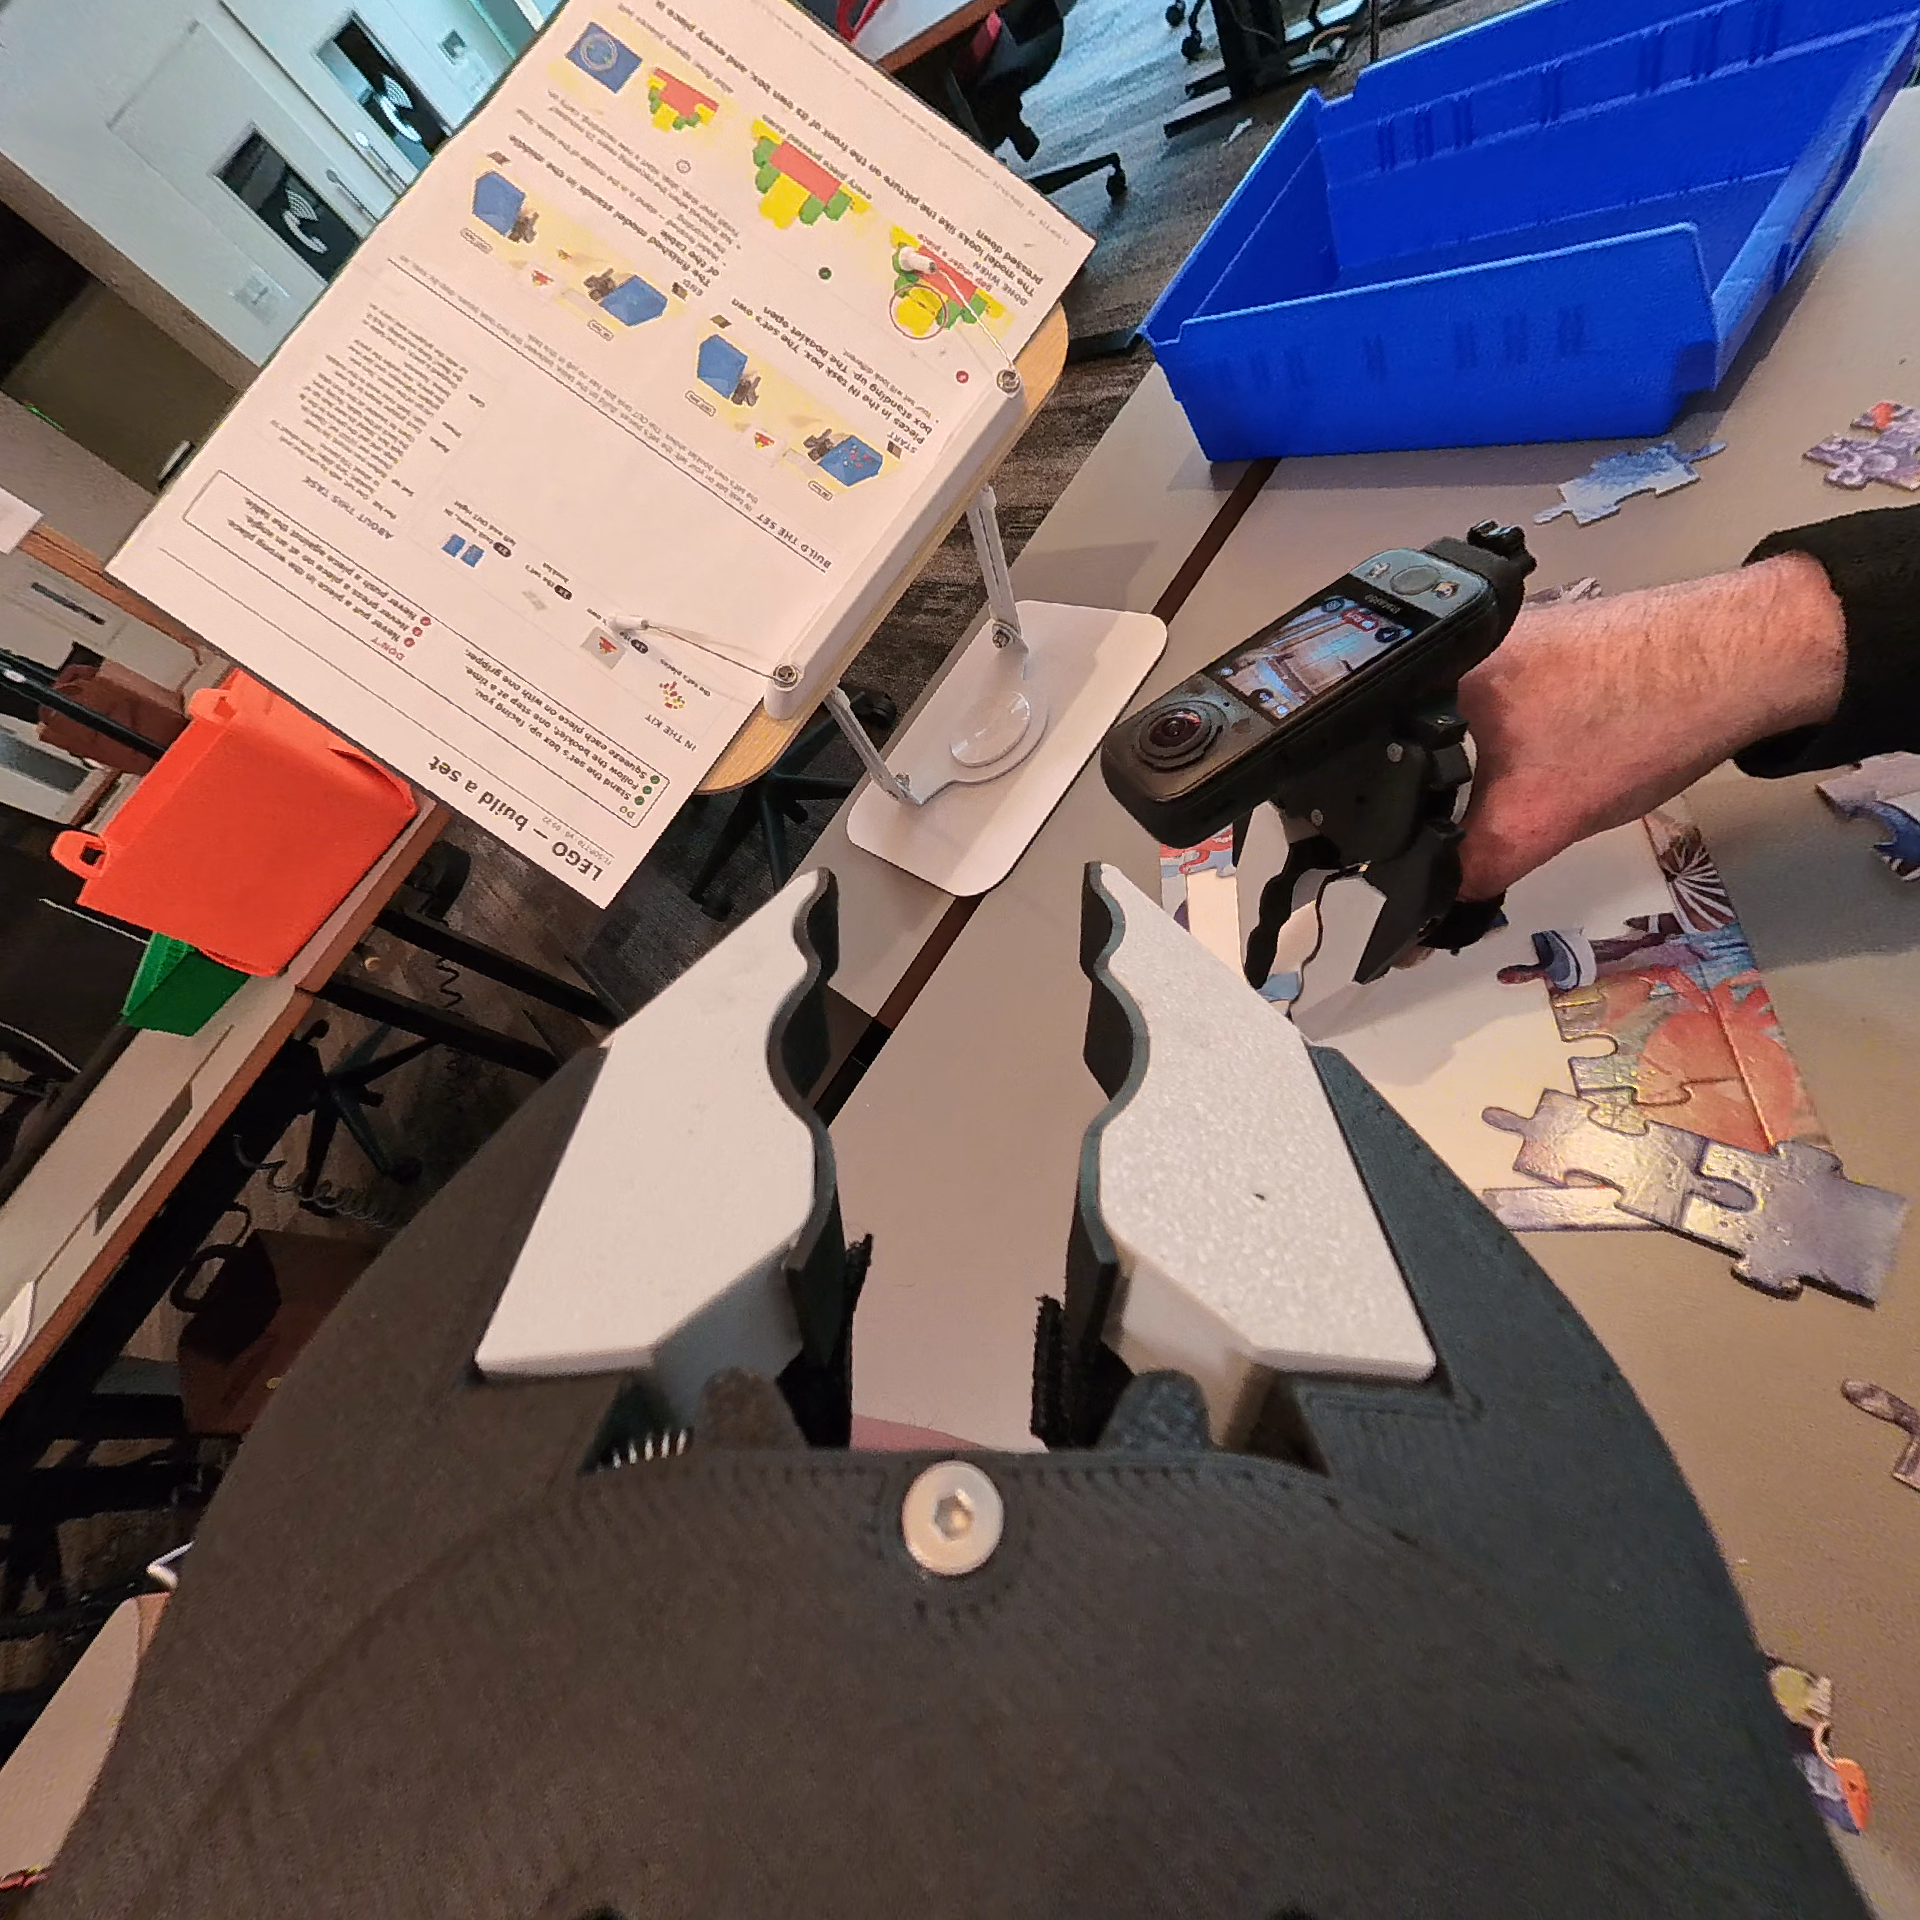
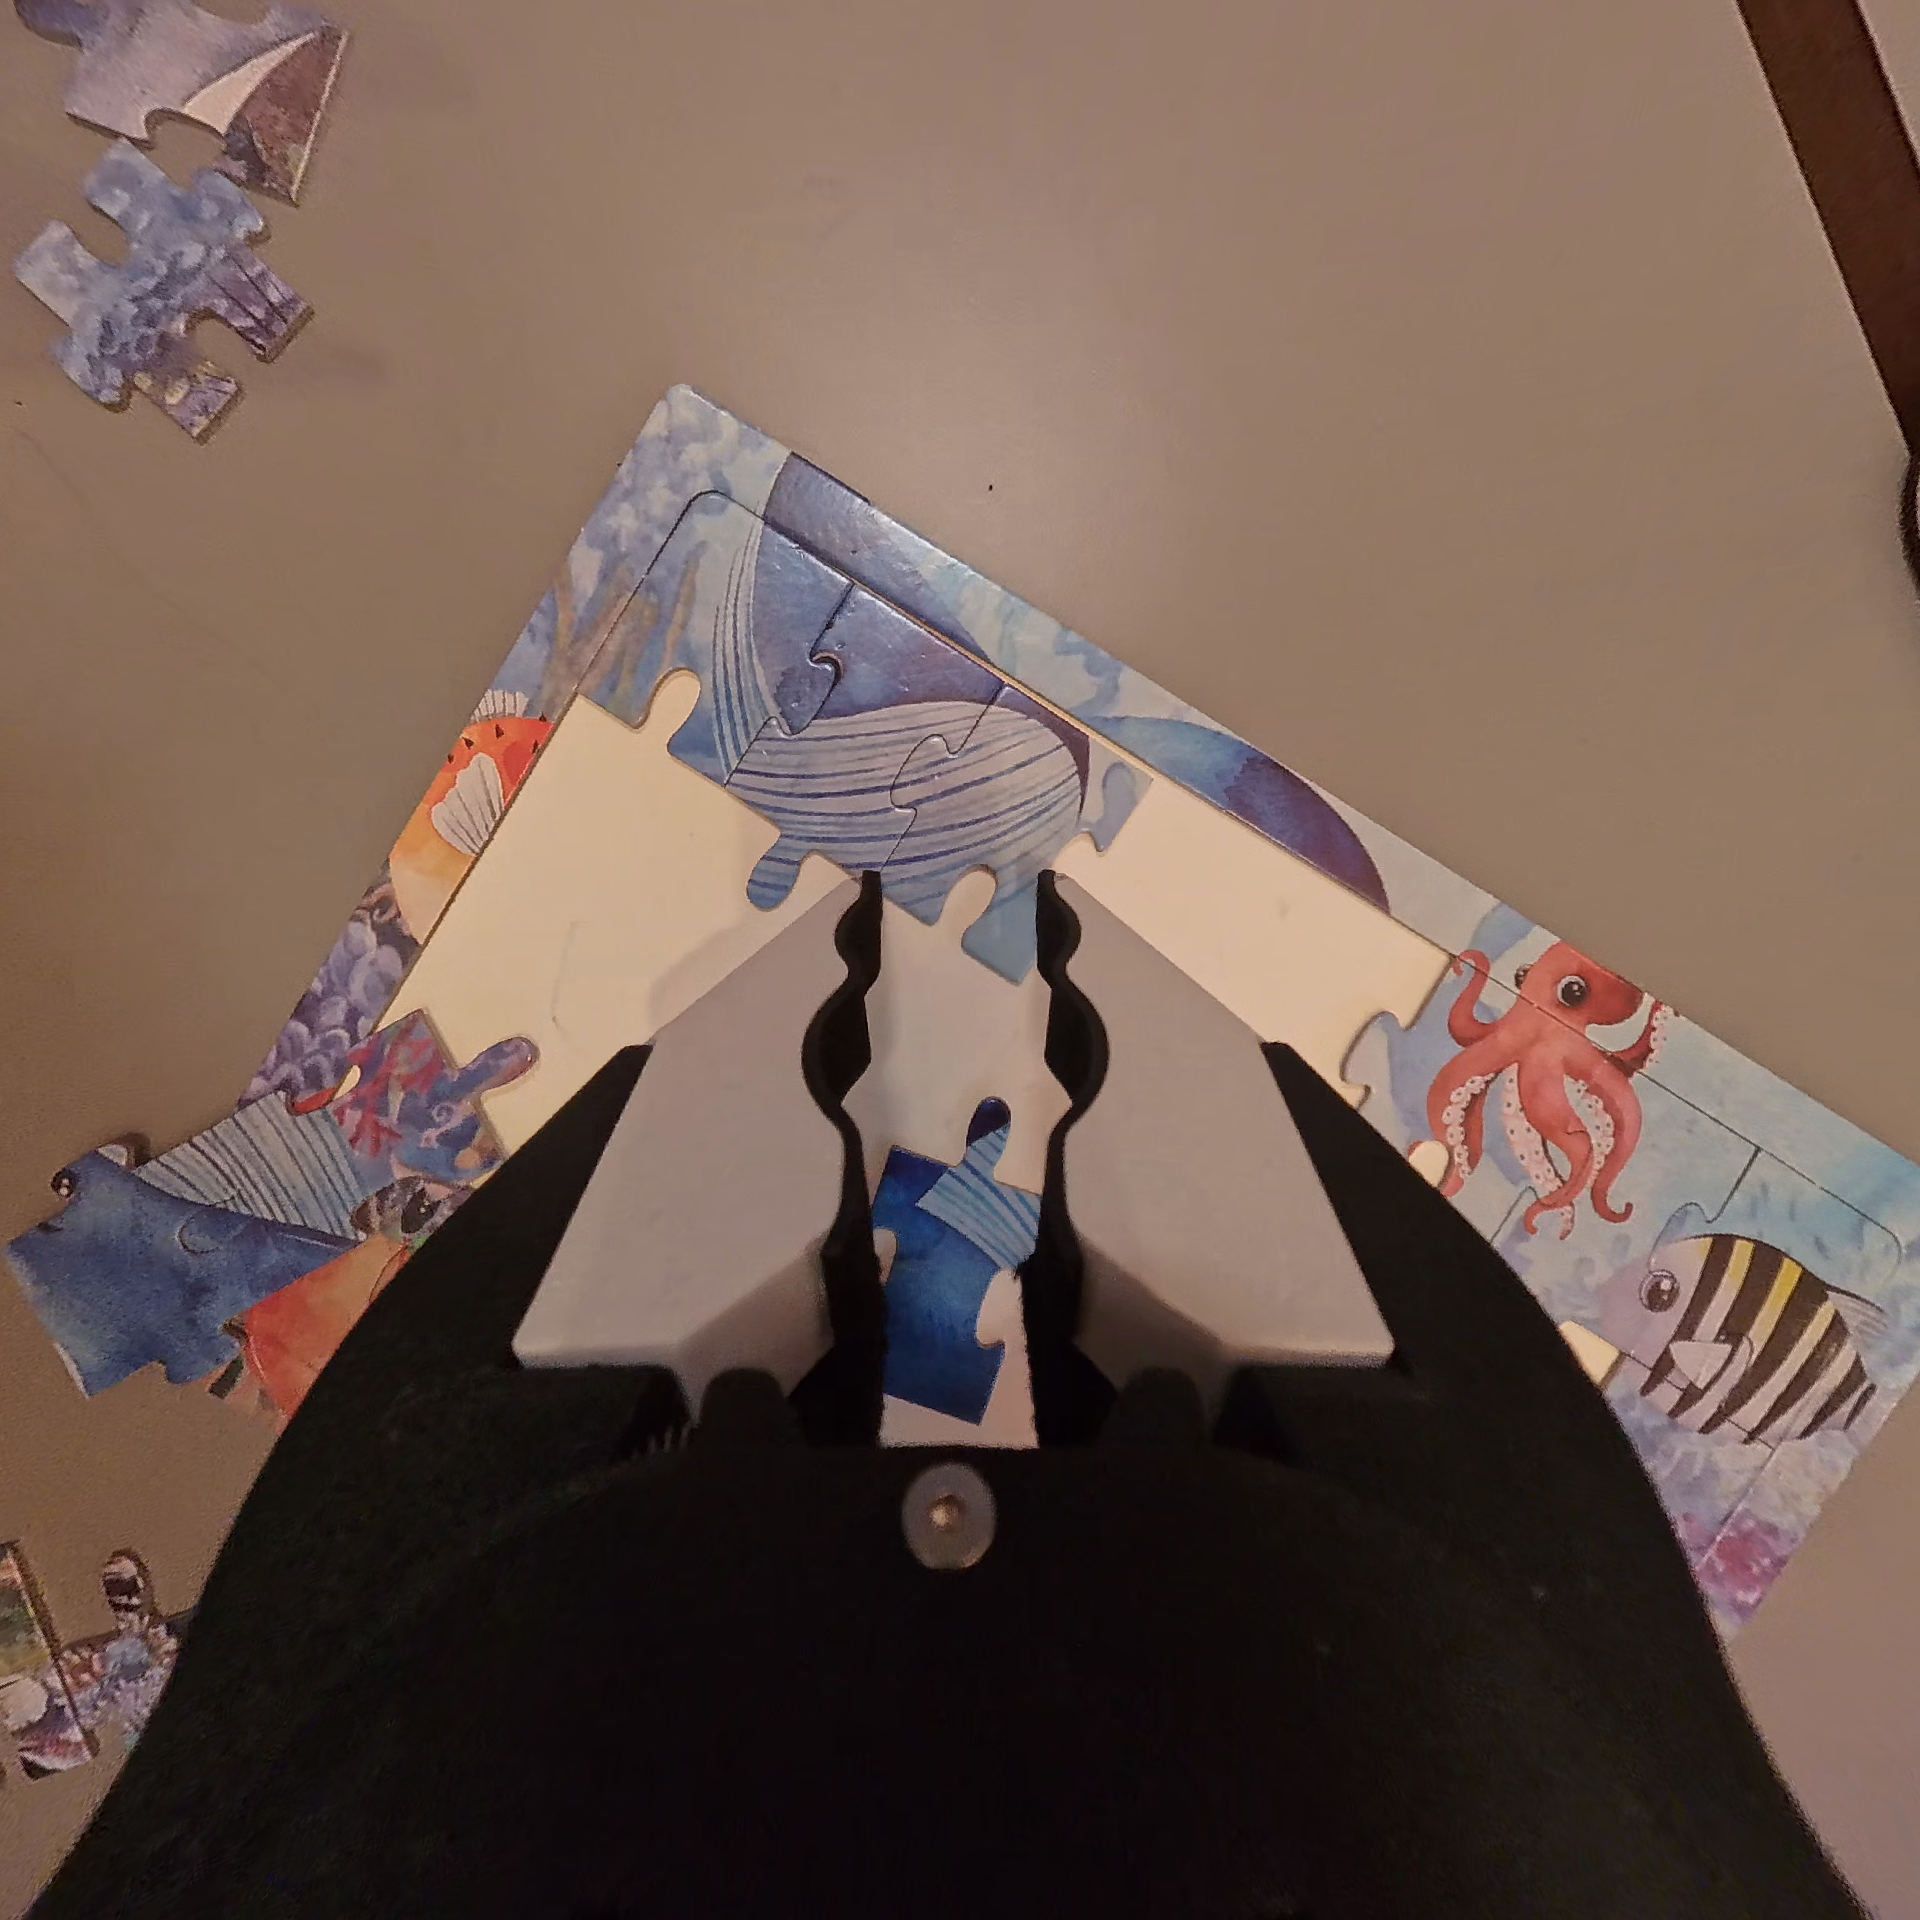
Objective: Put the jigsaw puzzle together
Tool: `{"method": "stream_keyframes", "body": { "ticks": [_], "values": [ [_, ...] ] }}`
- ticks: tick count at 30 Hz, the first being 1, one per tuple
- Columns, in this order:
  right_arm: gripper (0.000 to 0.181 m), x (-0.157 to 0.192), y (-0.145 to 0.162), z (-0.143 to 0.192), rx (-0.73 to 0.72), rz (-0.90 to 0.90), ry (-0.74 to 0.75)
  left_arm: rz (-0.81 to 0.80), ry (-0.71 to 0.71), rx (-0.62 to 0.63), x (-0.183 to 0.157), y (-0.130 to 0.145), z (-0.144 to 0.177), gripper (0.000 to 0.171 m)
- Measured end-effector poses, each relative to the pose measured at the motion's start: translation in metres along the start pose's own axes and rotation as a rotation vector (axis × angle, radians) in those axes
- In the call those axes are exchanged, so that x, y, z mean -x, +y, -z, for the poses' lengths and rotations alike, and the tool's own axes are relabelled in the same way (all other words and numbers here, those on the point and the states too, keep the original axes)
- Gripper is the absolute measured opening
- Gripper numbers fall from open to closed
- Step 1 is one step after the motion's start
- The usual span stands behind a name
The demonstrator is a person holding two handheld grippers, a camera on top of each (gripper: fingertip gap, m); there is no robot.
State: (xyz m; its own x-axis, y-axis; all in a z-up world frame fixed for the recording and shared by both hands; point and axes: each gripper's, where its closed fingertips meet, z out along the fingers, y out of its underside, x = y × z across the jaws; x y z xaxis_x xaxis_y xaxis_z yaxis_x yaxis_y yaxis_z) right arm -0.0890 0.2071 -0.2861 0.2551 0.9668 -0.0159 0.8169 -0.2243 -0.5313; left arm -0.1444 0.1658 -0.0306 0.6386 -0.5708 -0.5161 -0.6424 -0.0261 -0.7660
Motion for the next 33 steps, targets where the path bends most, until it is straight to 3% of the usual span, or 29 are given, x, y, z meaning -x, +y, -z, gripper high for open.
{"method": "stream_keyframes", "body": {
  "ticks": [3, 8, 14, 20, 27, 33],
  "values": [
    [0.006, 0.001, -0.004, 0.003, -0.029, 0.01, 0.0, 0.008, 0.008, 0.011, 0.0, 0.004, -0.004, 0.045],
    [0.007, 0.003, -0.002, 0.005, -0.027, 0.013, -0.016, 0.031, 0.054, 0.067, -0.004, 0.023, -0.021, 0.045],
    [0.034, 0.005, -0.003, 0.005, -0.044, -0.021, -0.049, 0.07, 0.147, 0.199, -0.017, 0.066, -0.055, 0.046],
    [0.065, 0.015, -0.005, -0.004, -0.034, 0.045, -0.037, 0.087, 0.3, 0.356, -0.051, 0.114, -0.088, 0.057],
    [0.061, 0.019, -0.007, -0.006, -0.053, 0.036, -0.049, 0.1, 0.402, 0.549, -0.079, 0.172, -0.11, 0.068],
    [0.066, 0.021, -0.006, -0.006, -0.047, 0.055, -0.054, 0.106, 0.453, 0.633, -0.093, 0.197, -0.116, 0.079]
  ]
}}
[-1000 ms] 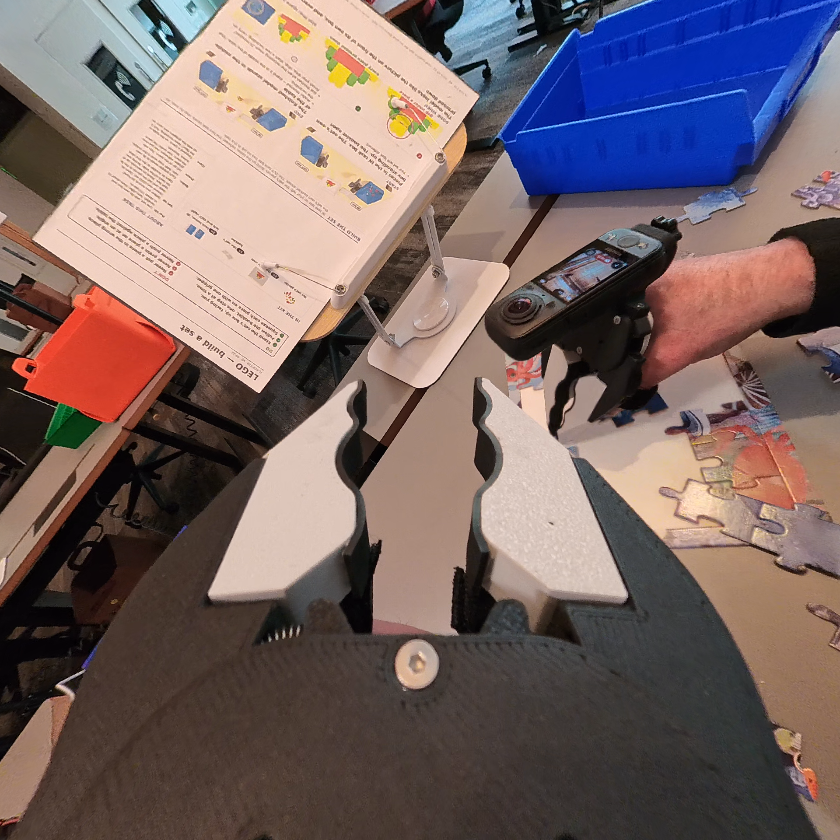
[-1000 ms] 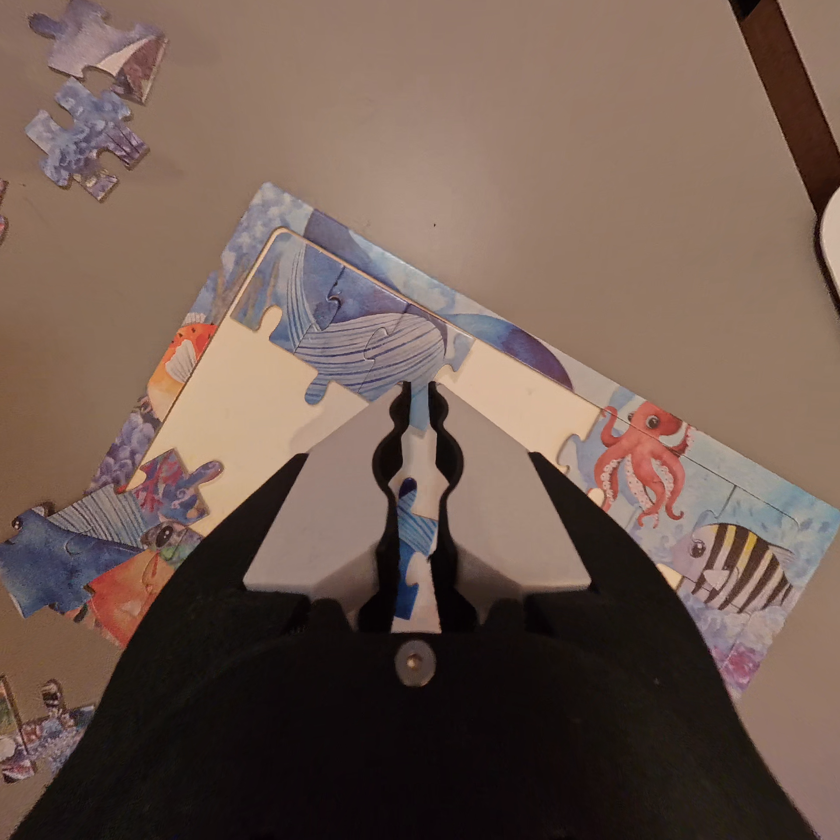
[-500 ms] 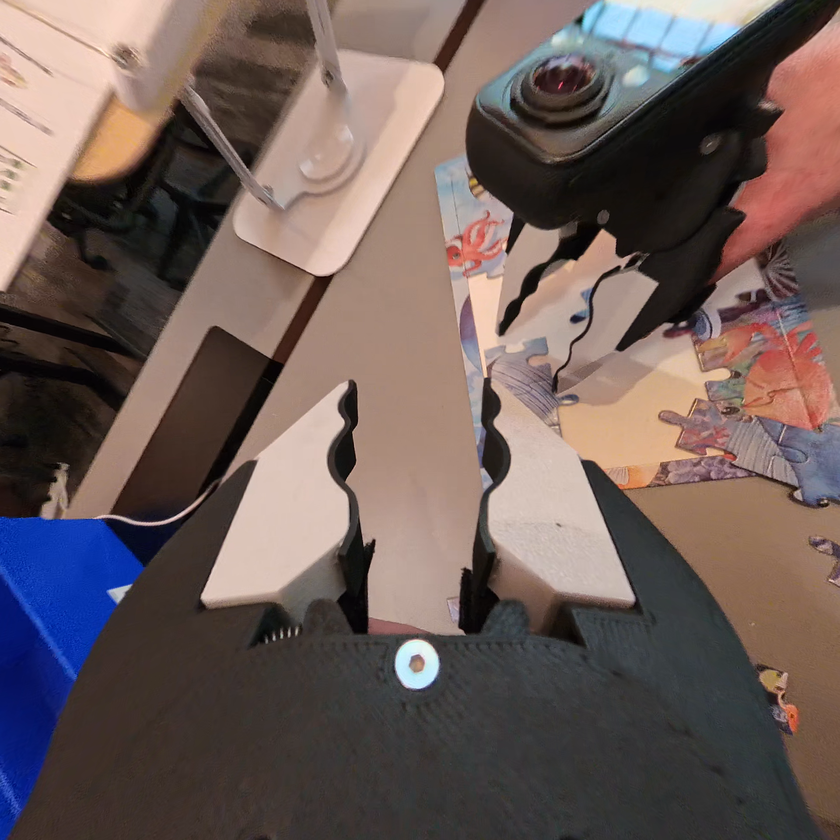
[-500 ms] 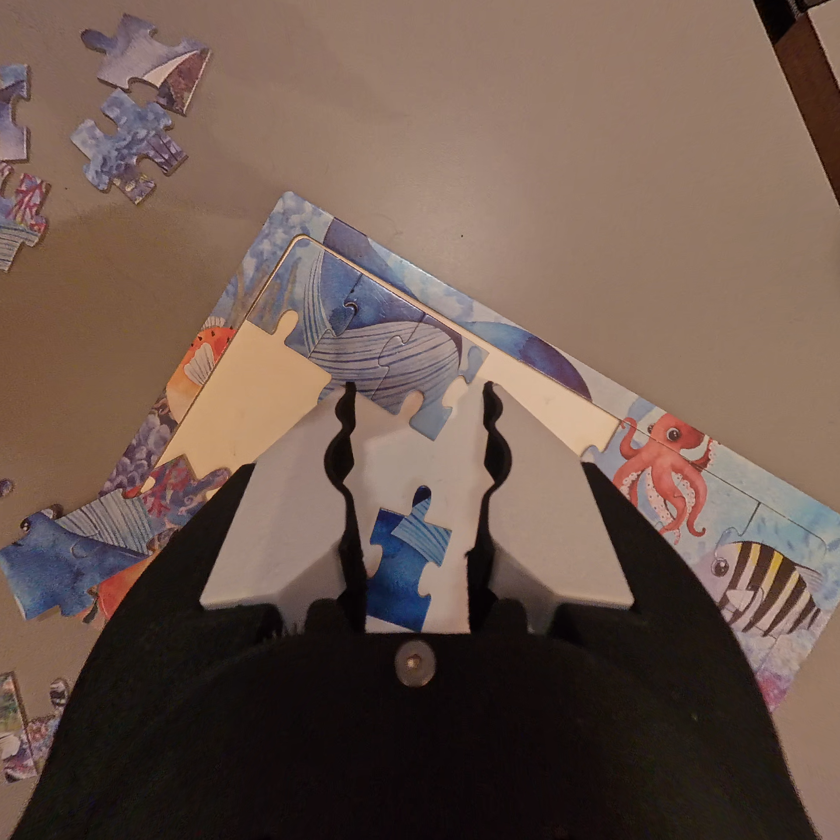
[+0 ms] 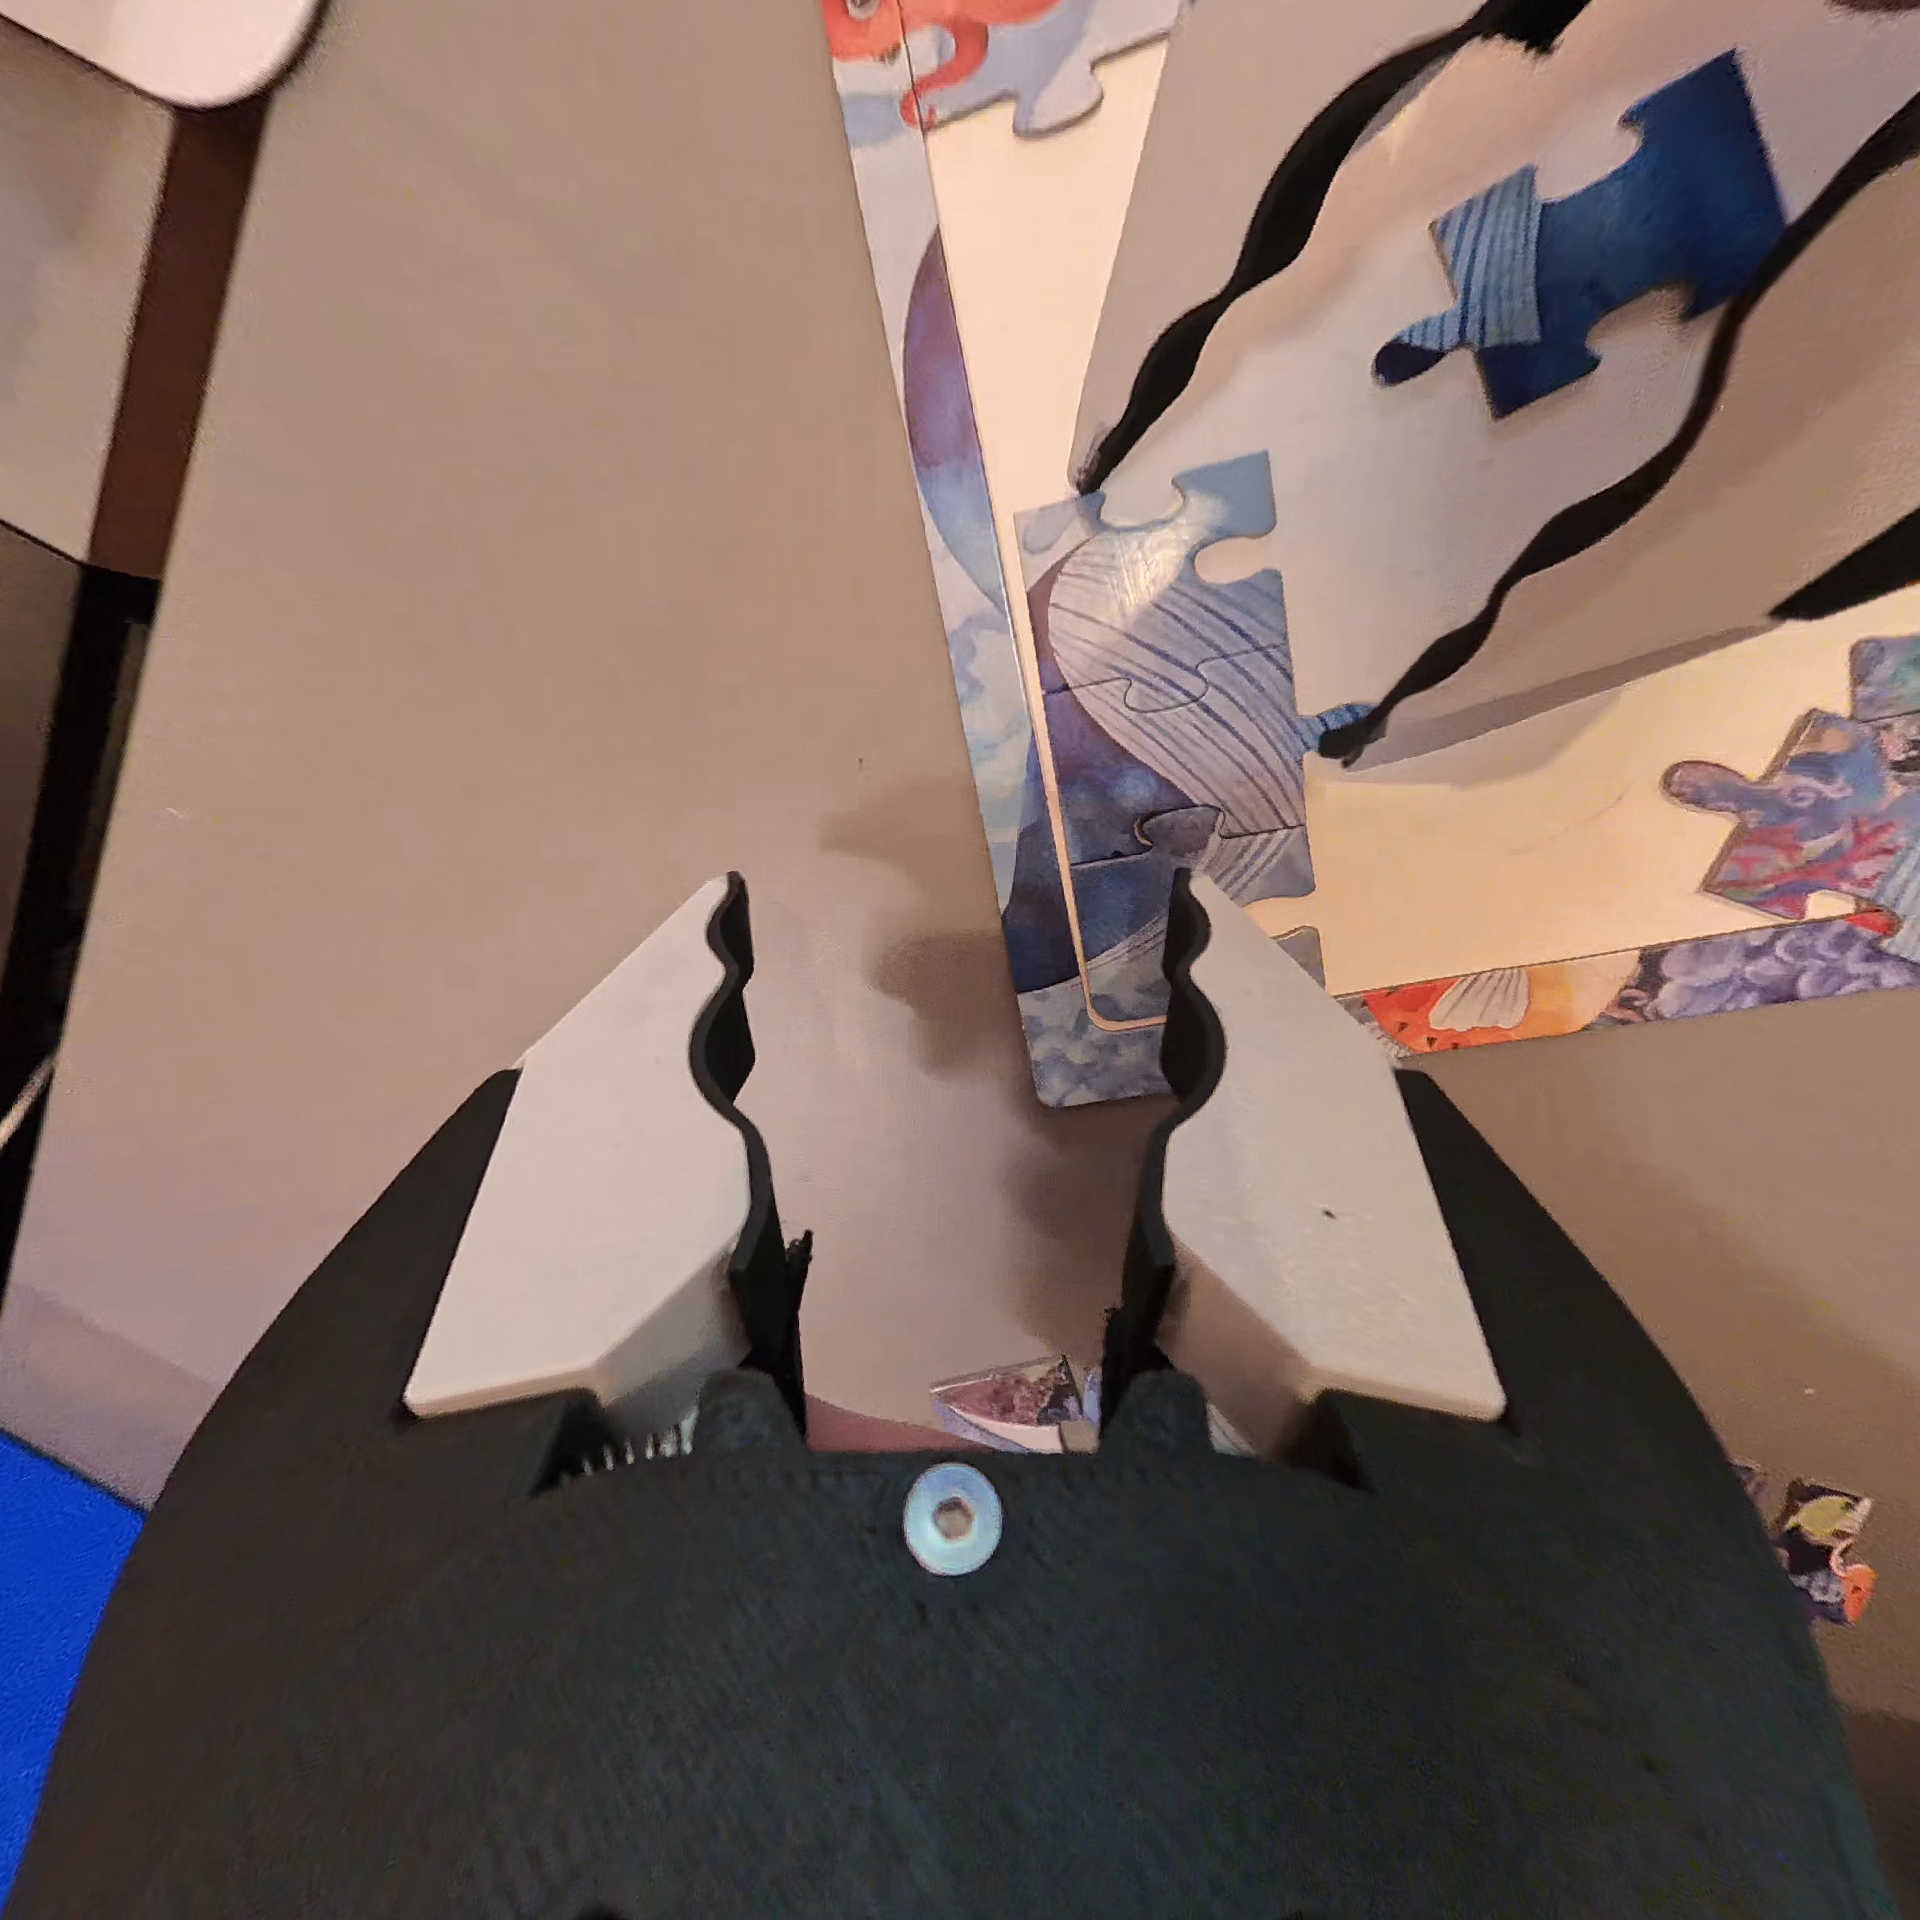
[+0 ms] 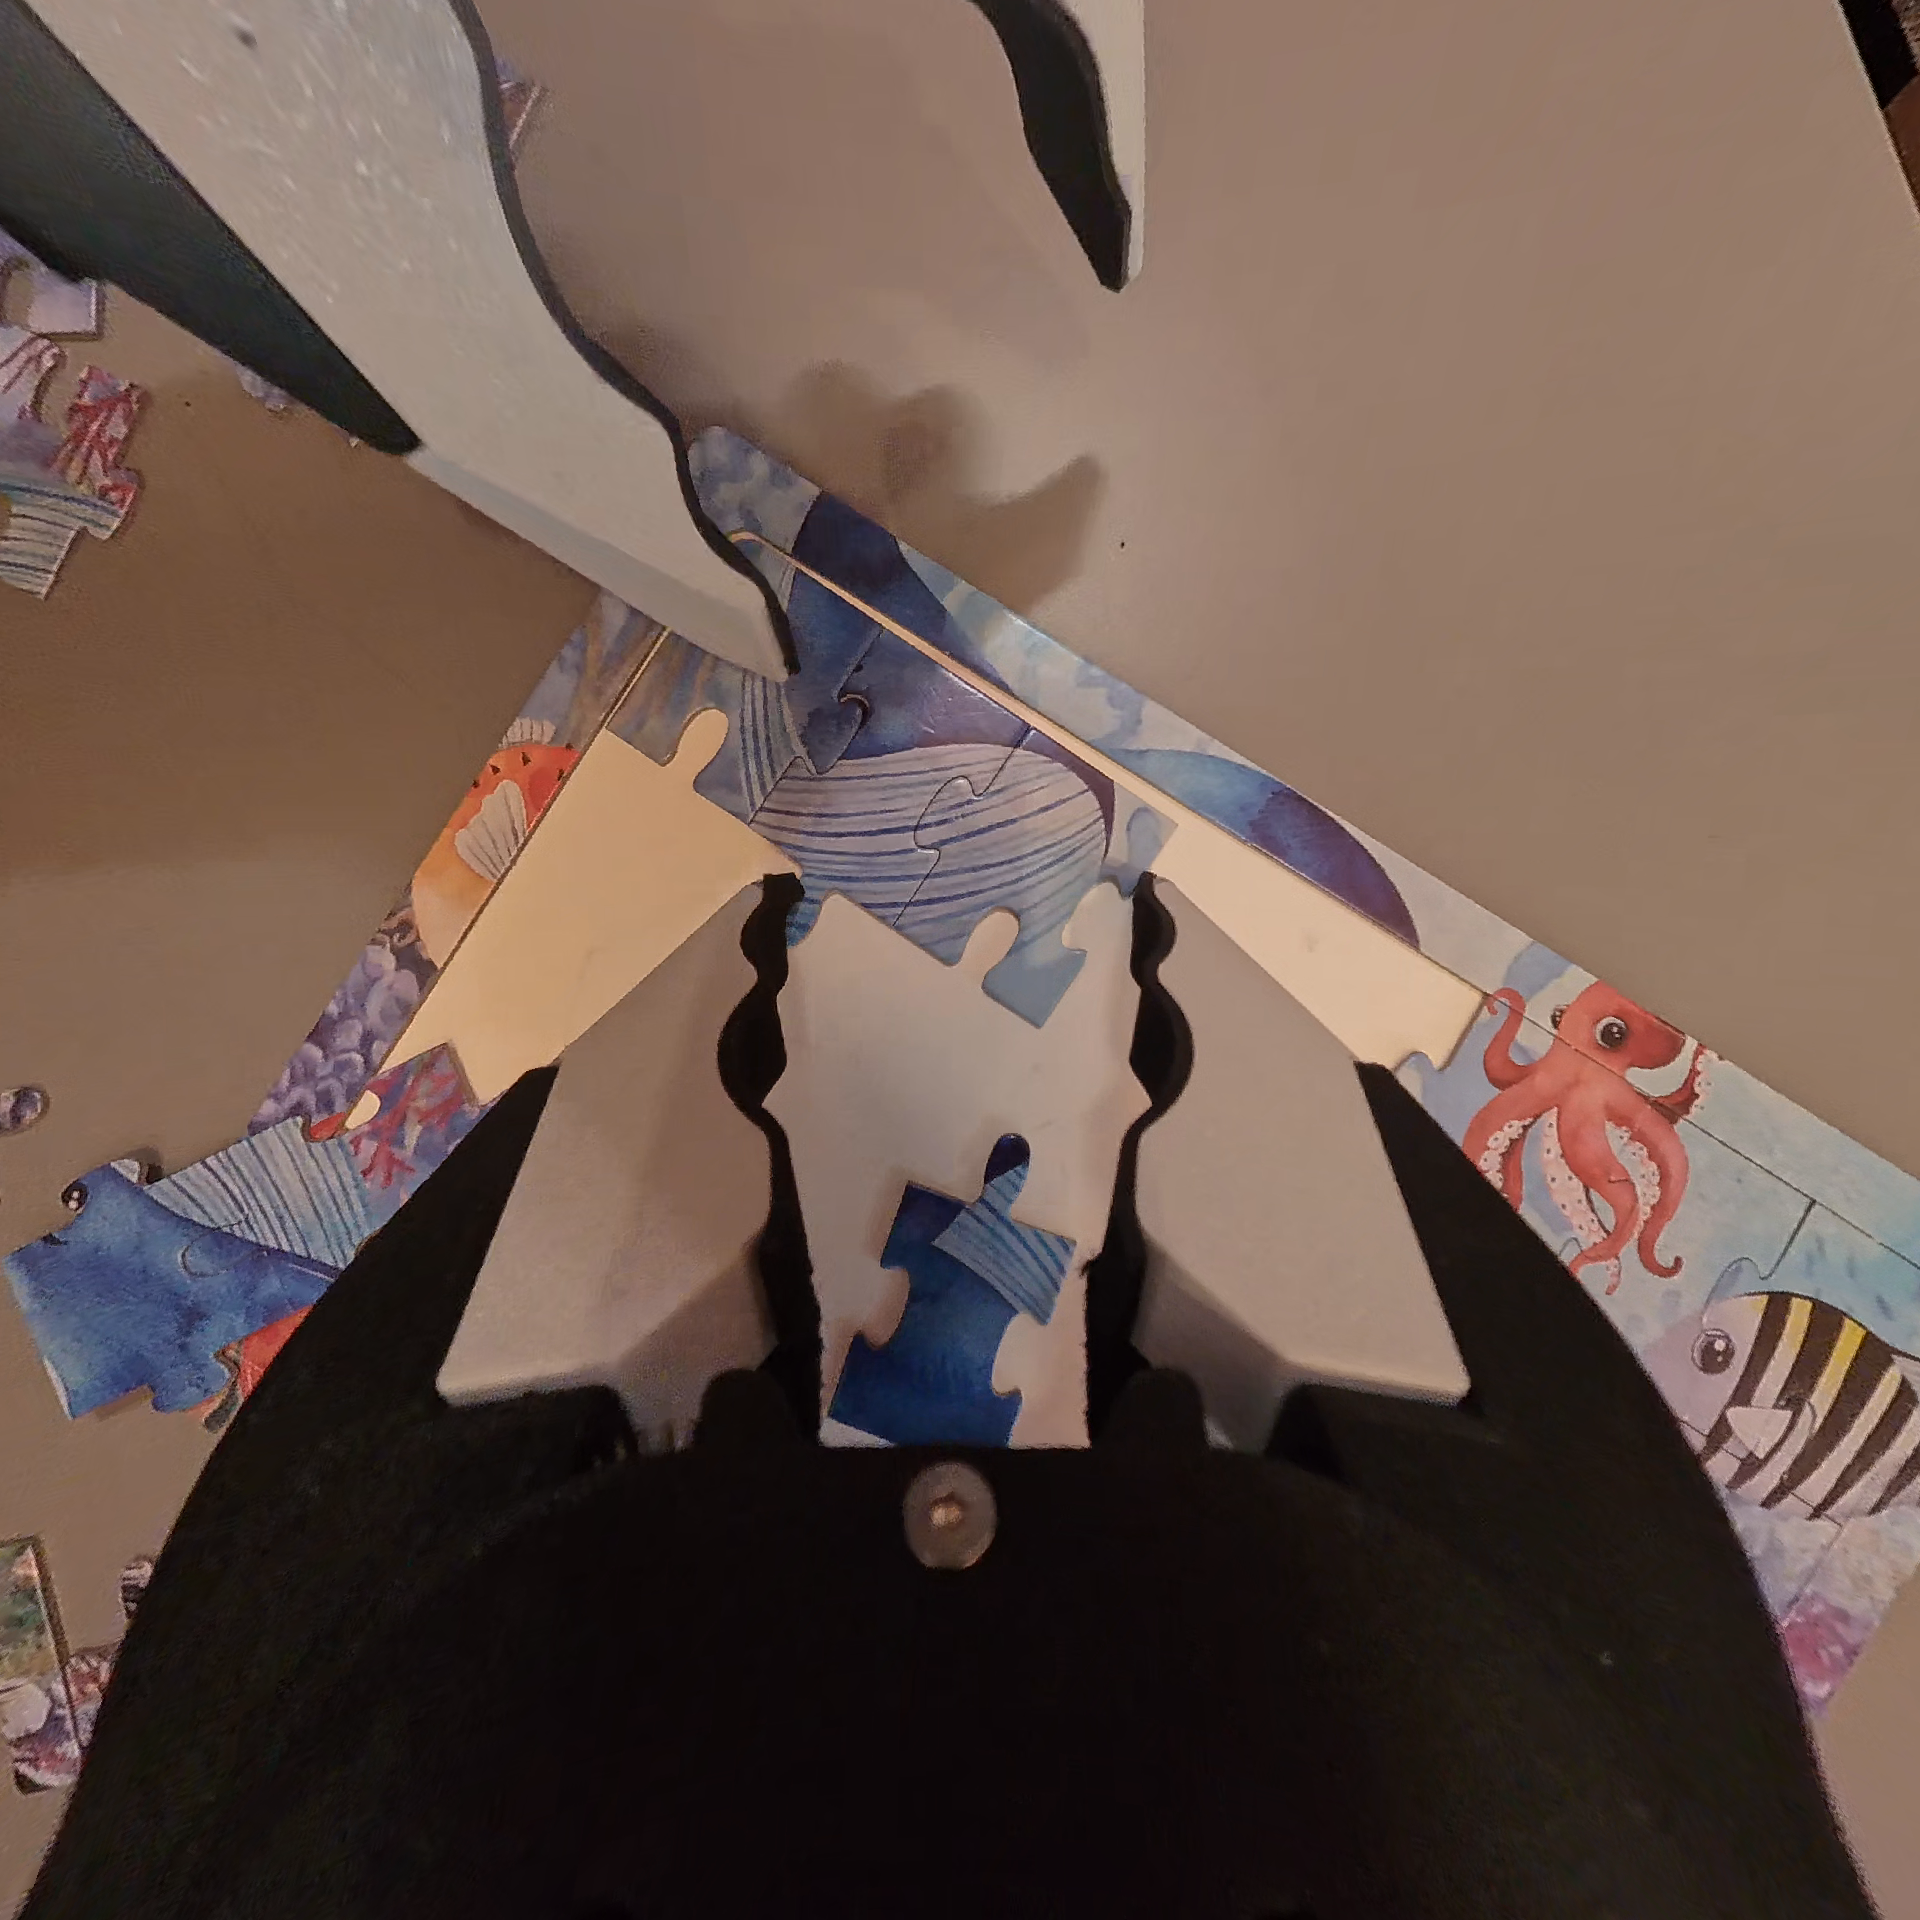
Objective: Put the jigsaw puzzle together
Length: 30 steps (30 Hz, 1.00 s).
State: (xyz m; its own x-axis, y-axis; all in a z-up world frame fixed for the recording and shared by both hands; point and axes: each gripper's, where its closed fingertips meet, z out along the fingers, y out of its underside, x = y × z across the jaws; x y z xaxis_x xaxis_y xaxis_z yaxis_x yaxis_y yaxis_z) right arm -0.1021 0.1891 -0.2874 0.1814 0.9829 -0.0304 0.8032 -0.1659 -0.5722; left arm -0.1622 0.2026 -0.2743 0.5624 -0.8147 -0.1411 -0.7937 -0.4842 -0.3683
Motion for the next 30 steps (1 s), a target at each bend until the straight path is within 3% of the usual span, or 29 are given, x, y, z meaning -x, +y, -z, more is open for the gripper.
{"method": "stream_keyframes", "body": {
  "ticks": [13, 16, 20, 30],
  "values": [
    [0.053, -0.005, -0.001, 0.001, -0.029, 0.002, 0.015, 0.056, 0.024, 0.0, 0.005, 0.006, -0.013, 0.088],
    [0.076, 0.003, 0.0, 0.001, -0.025, -0.005, -0.033, 0.064, 0.03, -0.001, 0.006, 0.007, -0.013, 0.088],
    [0.079, 0.003, 0.0, -0.002, -0.015, 0.039, 0.005, 0.077, 0.041, -0.005, 0.005, 0.007, -0.014, 0.088],
    [0.062, -0.003, -0.005, -0.001, -0.055, 0.033, 0.034, 0.091, 0.068, -0.014, 0.003, 0.007, -0.015, 0.083]
  ]
}}
